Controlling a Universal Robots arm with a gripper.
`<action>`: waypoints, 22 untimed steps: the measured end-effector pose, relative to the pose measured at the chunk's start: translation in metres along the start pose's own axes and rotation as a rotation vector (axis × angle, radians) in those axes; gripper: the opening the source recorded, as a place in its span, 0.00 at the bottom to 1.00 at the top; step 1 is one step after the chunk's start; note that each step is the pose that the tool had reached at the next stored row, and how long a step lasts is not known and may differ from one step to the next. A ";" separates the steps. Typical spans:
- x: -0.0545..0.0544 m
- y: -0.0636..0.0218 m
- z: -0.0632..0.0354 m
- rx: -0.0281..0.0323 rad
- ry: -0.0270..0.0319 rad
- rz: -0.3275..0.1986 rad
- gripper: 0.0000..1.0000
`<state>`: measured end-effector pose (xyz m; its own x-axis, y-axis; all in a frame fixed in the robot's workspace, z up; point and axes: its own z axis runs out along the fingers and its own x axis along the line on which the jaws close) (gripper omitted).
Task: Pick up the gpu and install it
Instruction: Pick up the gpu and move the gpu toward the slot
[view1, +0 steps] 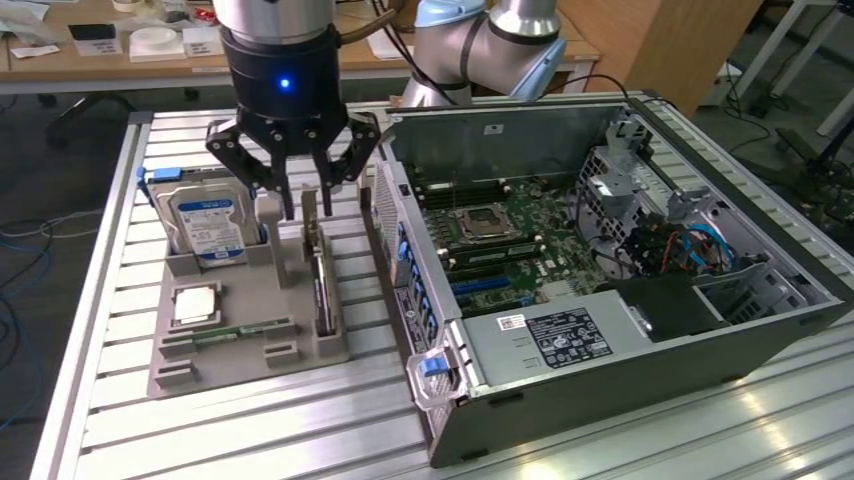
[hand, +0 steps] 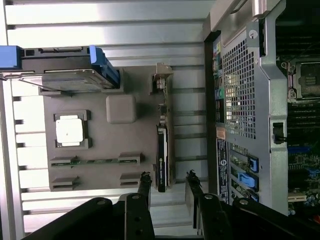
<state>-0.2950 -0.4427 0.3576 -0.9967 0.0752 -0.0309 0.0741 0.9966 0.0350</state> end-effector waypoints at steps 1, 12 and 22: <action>0.000 -0.0001 0.0017 0.0000 -0.0001 0.000 0.42; 0.001 -0.0007 0.0202 0.0000 0.0000 0.000 0.42; 0.001 -0.0011 0.0307 0.0002 0.0003 0.000 0.42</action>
<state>-0.2950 -0.4427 0.3269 -0.9967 0.0752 -0.0306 0.0741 0.9966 0.0349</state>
